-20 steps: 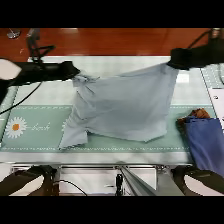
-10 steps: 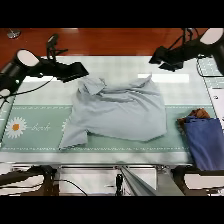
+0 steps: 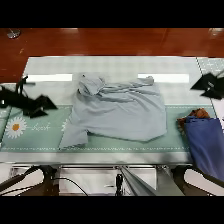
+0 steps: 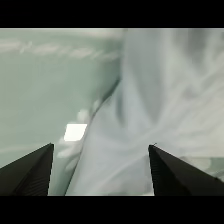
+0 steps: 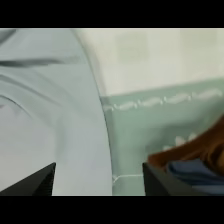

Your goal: Fold the shirts.

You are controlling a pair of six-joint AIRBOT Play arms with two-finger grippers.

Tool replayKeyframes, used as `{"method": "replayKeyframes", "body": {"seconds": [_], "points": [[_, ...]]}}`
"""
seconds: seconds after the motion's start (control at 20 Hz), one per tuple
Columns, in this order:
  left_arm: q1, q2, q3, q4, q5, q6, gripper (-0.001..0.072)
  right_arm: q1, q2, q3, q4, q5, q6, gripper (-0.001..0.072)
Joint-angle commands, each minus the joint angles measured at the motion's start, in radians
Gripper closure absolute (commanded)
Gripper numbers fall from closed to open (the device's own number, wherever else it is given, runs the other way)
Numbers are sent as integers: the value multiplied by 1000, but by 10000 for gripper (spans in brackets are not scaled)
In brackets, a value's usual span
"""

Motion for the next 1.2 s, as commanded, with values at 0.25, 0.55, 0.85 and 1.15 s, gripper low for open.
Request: {"method": "replayKeyframes", "body": {"seconds": [0.25,0.55,0.85,1.15], "points": [[104,60,-363,-80,-9,127,5,-120,292,-649,241,-177,-190,86],[4,56,-410,-180,75,171,7,-120,293,-694,256,-197,-209,87],[-156,56,-414,-227,169,173,642,-120,293,-694,225,-143,-205,87],[-159,56,-415,-227,168,183,678,-71,278,-763,138,-92,-153,87]]}}
